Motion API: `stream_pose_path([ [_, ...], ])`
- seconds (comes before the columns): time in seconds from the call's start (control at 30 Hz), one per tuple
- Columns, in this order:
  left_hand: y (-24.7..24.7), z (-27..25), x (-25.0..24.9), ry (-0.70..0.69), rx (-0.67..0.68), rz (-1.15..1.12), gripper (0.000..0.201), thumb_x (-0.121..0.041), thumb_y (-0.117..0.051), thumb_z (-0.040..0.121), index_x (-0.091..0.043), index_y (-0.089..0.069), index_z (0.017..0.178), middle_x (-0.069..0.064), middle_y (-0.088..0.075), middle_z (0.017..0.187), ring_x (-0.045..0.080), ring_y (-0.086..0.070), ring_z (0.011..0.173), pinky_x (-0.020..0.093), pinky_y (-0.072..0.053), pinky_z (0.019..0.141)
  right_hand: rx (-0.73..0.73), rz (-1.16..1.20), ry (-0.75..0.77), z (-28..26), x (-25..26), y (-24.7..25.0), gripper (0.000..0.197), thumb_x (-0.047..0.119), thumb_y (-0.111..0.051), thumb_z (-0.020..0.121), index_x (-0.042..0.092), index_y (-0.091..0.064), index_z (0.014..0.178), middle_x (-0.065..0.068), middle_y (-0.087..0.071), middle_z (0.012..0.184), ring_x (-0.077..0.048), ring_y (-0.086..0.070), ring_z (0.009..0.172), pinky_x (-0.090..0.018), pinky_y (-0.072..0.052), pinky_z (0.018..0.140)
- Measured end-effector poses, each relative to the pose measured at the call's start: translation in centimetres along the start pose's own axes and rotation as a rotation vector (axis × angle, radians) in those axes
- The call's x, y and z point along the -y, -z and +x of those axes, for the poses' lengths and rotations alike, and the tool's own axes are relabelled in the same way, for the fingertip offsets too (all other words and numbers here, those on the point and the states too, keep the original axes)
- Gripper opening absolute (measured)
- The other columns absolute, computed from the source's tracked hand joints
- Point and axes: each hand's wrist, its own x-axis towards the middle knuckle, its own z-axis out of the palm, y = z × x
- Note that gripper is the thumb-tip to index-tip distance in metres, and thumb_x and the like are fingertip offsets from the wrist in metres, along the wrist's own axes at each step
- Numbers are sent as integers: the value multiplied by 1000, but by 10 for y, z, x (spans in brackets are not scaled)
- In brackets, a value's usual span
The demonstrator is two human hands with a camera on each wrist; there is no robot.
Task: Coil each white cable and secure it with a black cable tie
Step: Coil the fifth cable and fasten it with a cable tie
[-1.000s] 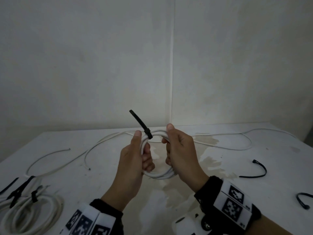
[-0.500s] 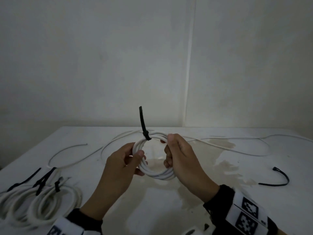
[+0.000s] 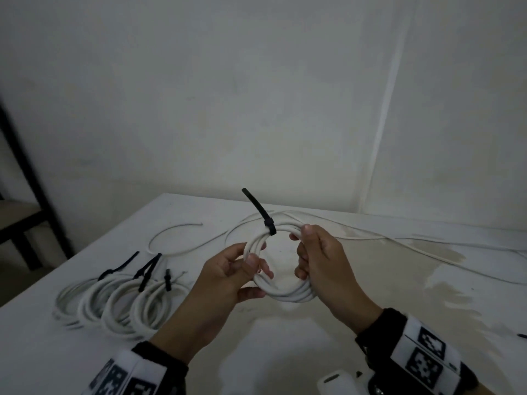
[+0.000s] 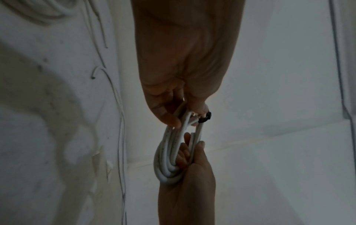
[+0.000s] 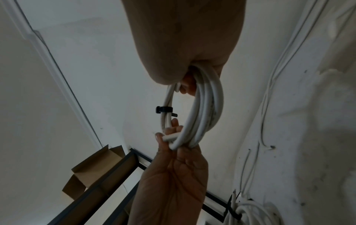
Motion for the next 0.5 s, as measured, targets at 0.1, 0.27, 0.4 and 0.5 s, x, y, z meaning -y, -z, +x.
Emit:
stream_pose_path([
  [0.1, 11, -2, 2, 29, -15, 28, 13, -17, -47, 91, -14, -60, 91, -4, -67, 64, 6, -64, 64, 18, -52, 56, 16, 25, -6, -2, -3, -10, 31, 27, -33, 98, 13, -55, 81, 4, -34, 56, -3, -32, 43, -19, -35, 45],
  [0.27, 26, -2, 0, -27, -97, 211, 24, -17, -44, 94, -14, -63, 81, 1, -68, 75, 6, -63, 66, 22, -54, 58, 66, 15, -18, -6, -8, -23, 30, 26, -32, 98, 12, -54, 83, 5, -35, 57, -2, -34, 43, -20, -38, 48],
  [0.4, 37, -7, -1, -19, -126, 258, 23, -10, -46, 93, -14, -65, 82, 3, -66, 76, 6, -62, 63, 22, -55, 56, 135, -90, -32, -9, -13, -28, 29, 26, -29, 99, 17, -51, 81, 3, -40, 63, -1, -42, 45, -21, -42, 56],
  [0.5, 46, -13, 0, 18, -130, 307, 22, -8, -47, 93, -11, -65, 82, 5, -64, 75, 7, -61, 60, 21, -54, 53, 245, -259, -72, -11, -17, -33, 24, 38, -28, 97, 28, -50, 96, 1, -56, 89, 6, -56, 70, -10, -44, 70],
])
